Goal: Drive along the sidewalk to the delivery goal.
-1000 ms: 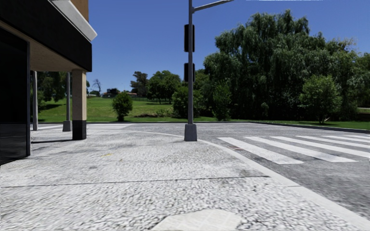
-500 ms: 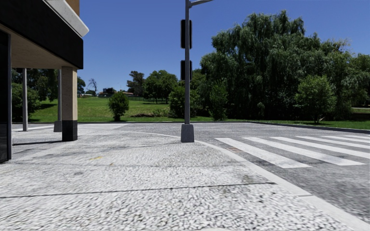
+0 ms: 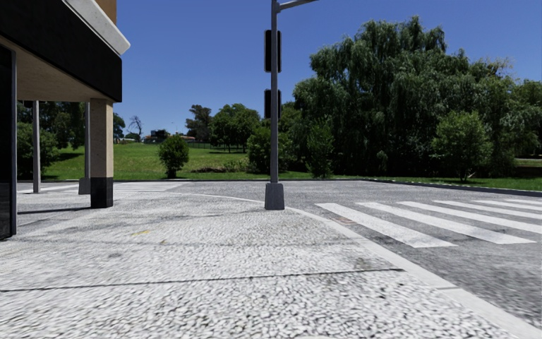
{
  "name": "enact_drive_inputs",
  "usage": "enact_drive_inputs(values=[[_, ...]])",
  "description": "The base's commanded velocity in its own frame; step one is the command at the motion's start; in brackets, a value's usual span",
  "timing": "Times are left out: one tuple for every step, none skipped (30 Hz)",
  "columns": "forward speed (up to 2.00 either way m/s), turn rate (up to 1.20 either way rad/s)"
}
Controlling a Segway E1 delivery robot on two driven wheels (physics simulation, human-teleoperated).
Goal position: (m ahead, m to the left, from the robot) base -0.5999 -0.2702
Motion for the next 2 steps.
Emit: enact_drive_inputs(values=[[0.0, 0.0], [0.0, 0.0]])
